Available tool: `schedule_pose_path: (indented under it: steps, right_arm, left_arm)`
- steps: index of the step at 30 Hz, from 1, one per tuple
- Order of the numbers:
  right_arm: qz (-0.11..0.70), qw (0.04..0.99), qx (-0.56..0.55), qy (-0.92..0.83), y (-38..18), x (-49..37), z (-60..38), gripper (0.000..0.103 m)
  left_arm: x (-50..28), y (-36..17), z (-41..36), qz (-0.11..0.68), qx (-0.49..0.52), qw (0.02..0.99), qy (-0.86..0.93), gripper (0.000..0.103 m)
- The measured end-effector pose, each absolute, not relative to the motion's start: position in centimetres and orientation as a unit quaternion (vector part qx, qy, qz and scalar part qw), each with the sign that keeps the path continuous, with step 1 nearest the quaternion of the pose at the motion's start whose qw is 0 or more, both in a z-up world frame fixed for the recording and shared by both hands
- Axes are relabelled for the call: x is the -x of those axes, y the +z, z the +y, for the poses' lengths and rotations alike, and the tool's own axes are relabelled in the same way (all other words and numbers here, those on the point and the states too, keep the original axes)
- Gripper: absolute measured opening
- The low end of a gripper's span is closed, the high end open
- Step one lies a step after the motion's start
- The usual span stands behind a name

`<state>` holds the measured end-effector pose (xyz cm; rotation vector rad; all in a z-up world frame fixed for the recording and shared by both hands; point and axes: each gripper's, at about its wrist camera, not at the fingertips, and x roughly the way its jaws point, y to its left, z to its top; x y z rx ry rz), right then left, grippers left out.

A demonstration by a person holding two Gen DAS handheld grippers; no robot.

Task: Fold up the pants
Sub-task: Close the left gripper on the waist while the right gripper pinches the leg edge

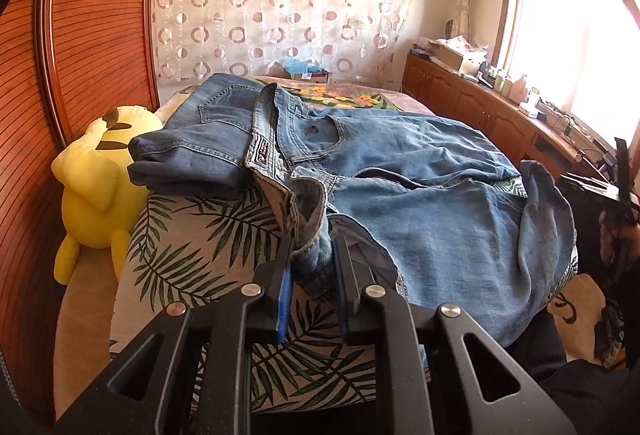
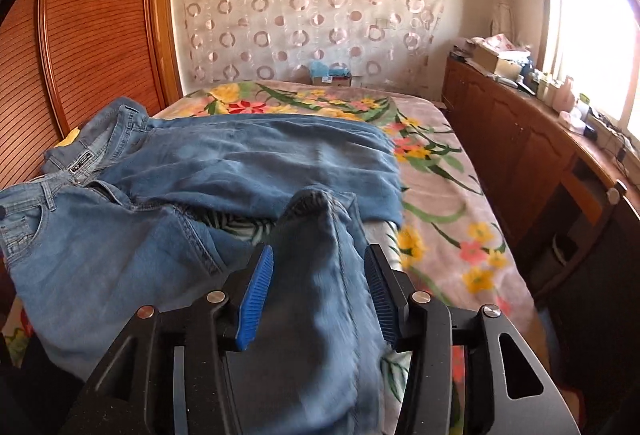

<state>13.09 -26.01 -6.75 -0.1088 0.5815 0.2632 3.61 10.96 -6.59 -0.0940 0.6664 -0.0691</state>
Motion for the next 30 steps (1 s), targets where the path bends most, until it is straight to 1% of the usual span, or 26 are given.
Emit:
schedule_pose_path:
  steps: [6, 11, 18, 19, 20, 21, 22, 23, 24, 26, 30]
  right_arm:
    - [0.314, 0.941, 0.056, 0.118, -8.2, -9.6, -27.9, 0.049]
    - [0.338, 0.932, 0.043, 0.122, -9.5, -8.9, -29.0, 0.049]
    - [0.357, 0.922, 0.043, 0.145, -9.3, -8.9, -29.1, 0.048]
    - [0.364, 0.92, 0.044, 0.142, -9.2, -8.9, -29.3, 0.041]
    - [0.368, 0.919, 0.047, 0.136, -9.3, -8.9, -29.6, 0.031]
    - [0.37, 0.918, 0.048, 0.132, -9.3, -9.0, -29.7, 0.027]
    - [0.372, 0.918, 0.048, 0.132, -9.3, -9.2, -29.8, 0.02]
    - [0.373, 0.917, 0.047, 0.135, -9.3, -9.3, -29.8, 0.015]
    - [0.372, 0.917, 0.047, 0.138, -9.1, -9.4, -30.0, 0.014]
    - [0.362, 0.92, 0.054, 0.138, -8.6, -9.1, -30.1, 0.009]
    - [0.324, 0.936, 0.055, 0.125, -6.3, -8.1, -30.8, 0.007]
  left_arm:
    - [-3.8, -6.7, 11.2, 0.329, 0.045, 0.943, -0.03, 0.019]
    - [-4.3, -7.1, 11.3, 0.335, 0.045, 0.941, -0.024, 0.019]
    - [-4.1, -6.9, 11.5, 0.326, 0.047, 0.944, -0.024, 0.019]
    - [-4.0, -6.7, 11.5, 0.324, 0.048, 0.945, -0.025, 0.019]
    - [-3.8, -6.5, 11.5, 0.32, 0.047, 0.946, -0.024, 0.019]
    - [-3.5, -6.3, 11.7, 0.315, 0.049, 0.947, -0.022, 0.019]
    - [-3.3, -6.1, 11.8, 0.312, 0.052, 0.948, -0.021, 0.019]
    - [-3.1, -5.9, 11.9, 0.308, 0.056, 0.95, -0.02, 0.019]
    - [-2.8, -5.8, 12.0, 0.303, 0.06, 0.951, -0.018, 0.019]
    - [-2.3, -5.3, 12.3, 0.296, 0.066, 0.953, -0.018, 0.019]
    - [-1.7, -4.4, 12.2, 0.282, 0.071, 0.957, -0.017, 0.018]
